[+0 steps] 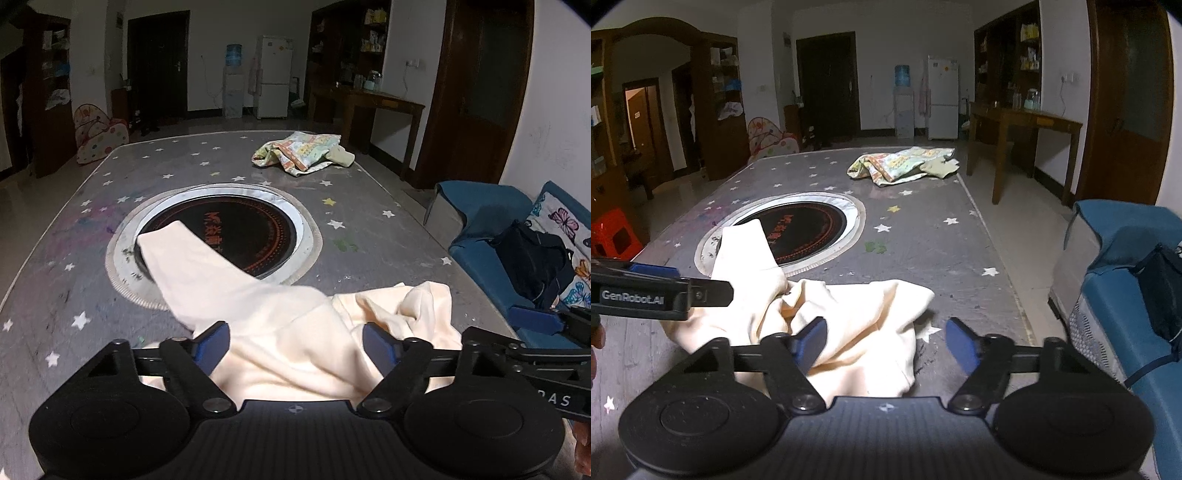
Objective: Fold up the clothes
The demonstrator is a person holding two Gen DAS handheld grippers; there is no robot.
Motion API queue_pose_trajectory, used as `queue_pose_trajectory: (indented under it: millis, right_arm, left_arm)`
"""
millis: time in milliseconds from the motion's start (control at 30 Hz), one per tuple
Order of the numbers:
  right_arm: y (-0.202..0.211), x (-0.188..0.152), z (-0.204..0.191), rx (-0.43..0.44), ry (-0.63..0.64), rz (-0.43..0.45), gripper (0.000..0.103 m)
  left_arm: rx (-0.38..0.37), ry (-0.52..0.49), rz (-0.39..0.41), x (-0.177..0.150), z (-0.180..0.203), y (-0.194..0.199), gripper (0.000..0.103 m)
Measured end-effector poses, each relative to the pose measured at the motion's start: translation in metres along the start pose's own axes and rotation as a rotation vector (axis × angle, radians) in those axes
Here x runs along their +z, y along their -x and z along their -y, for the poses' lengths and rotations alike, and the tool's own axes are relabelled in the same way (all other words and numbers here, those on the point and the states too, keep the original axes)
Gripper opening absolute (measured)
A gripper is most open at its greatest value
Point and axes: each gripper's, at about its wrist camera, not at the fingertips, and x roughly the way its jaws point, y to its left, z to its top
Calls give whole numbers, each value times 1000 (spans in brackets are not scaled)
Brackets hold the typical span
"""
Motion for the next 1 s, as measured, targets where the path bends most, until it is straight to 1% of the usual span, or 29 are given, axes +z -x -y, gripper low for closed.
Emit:
queue_pose_trajectory:
  millis: [67,133,167,300,367,400,467,500,533,567,600,633,667,700,733,800,1000]
  right_arm:
    - [-8,4,1,13,-13,-12,60]
    - [-17,8,3,28,-32,-23,55]
    - [-21,10,4,36,-42,-29,52]
    - [-37,17,8,68,-87,-51,47]
    - [-46,19,10,83,-113,-65,44]
    - [-50,20,11,90,-125,-74,41]
    - [-57,20,12,99,-136,-87,38]
    - [-60,20,11,104,-139,-95,36]
    - [-63,19,11,106,-140,-103,36]
    - [-65,19,10,108,-139,-110,32]
    - [-68,18,10,109,-140,-117,29]
    - [-69,18,10,111,-143,-122,28]
    - [-70,17,11,113,-146,-125,23]
    - [-71,16,12,114,-150,-128,20]
    - [-71,15,13,115,-153,-128,18]
    - [-69,14,15,116,-162,-126,9]
    - [-53,15,16,141,-171,-95,6]
  left_arm:
    - [3,-15,-6,4,3,-8,74]
    - [3,-15,-19,9,3,-17,74]
    - [0,-10,-26,11,3,-22,74]
    - [-15,11,-49,18,0,-36,73]
    - [-4,2,-61,20,0,-44,70]
    - [-4,-1,-68,20,0,-47,66]
    - [-16,5,-89,20,-2,-54,55]
    - [-26,12,-100,19,-4,-57,53]
    - [-36,20,-110,19,-6,-61,46]
    - [-46,27,-120,18,-8,-64,35]
    - [-56,32,-127,17,-9,-66,30]
    - [-64,32,-131,16,-10,-67,22]
    - [-69,30,-129,16,-10,-67,18]
    - [-69,25,-119,15,-10,-66,16]
    - [-69,22,-110,15,-11,-64,13]
    - [-77,30,-96,16,-12,-61,10]
    - [-90,51,-48,16,-18,-41,8]
